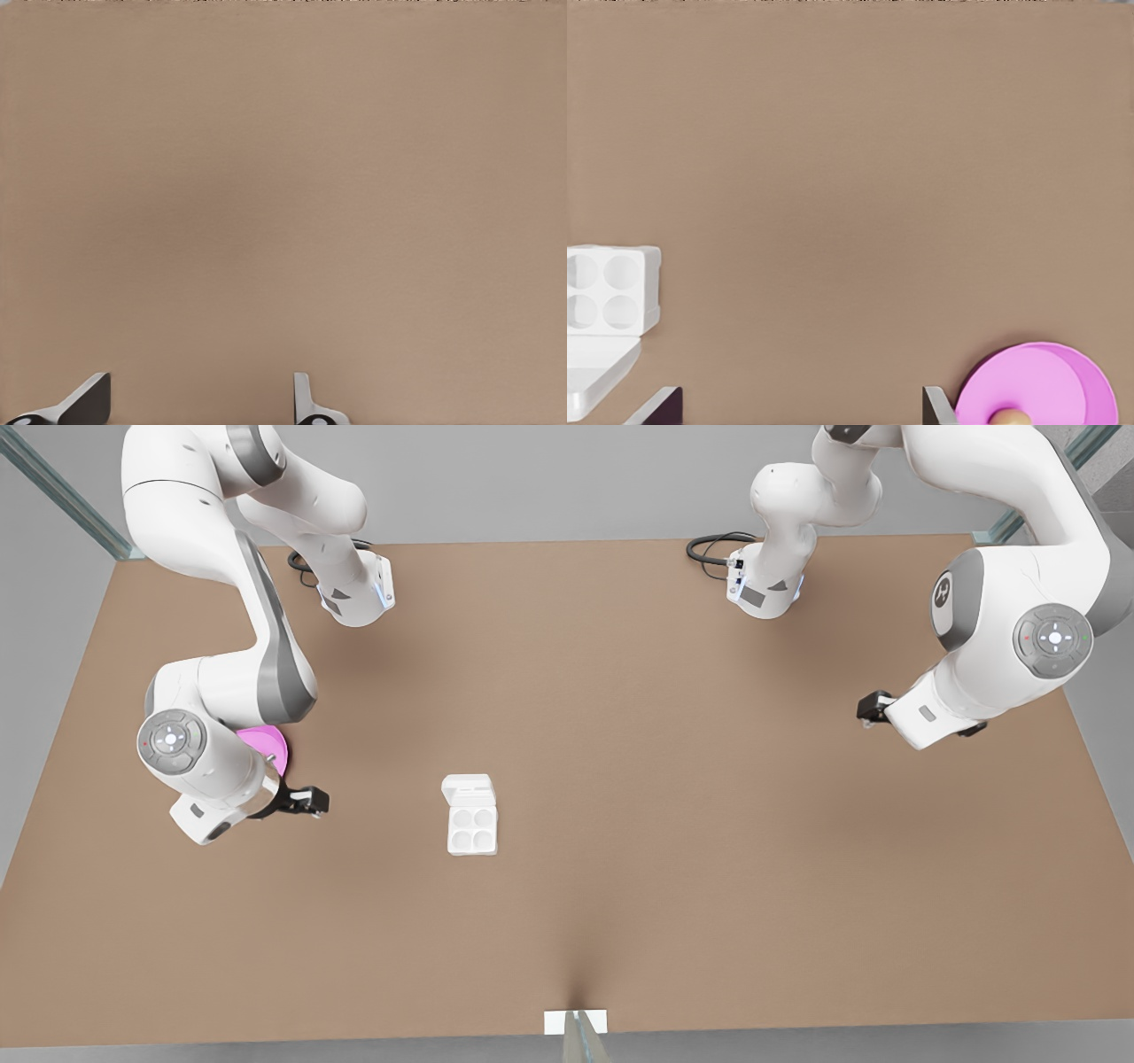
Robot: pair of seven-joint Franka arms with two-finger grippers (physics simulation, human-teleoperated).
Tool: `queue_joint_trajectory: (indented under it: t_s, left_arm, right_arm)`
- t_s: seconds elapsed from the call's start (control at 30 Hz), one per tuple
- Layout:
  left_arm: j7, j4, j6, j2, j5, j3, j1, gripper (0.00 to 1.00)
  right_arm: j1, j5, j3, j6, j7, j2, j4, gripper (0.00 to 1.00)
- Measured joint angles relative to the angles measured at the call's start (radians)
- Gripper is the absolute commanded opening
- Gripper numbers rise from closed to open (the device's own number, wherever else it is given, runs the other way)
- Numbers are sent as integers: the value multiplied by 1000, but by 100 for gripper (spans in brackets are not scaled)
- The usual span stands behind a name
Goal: Pack egg into the box and close the box lid
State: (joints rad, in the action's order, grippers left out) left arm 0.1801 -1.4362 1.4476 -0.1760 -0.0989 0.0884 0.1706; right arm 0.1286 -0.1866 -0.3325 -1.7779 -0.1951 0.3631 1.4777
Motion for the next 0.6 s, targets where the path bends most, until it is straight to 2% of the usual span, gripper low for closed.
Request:
queue_joint_trajectory:
  t_s: [0.1, 0.17, 0.27, 0.43, 0.6]
  left_arm:
    - [7, 0, 9, 0, -1, 0, 0, 100]
    - [11, 0, 12, 0, -1, 0, -1, 100]
    - [17, -1, 16, -1, -1, 0, 0, 100]
    - [24, -2, 18, -7, -2, 0, 0, 100]
    - [30, -2, 19, -8, -2, 0, 0, 100]
  right_arm:
    - [-7, 0, 0, 7, -4, 15, -3, 100]
    - [8, 3, -1, 22, -2, 88, 2, 100]
    - [150, -8, 0, 17, 26, 128, 133, 100]
    - [353, -58, -5, -180, 131, 51, 459, 100]
    - [429, -75, -7, -370, 268, 32, 514, 100]
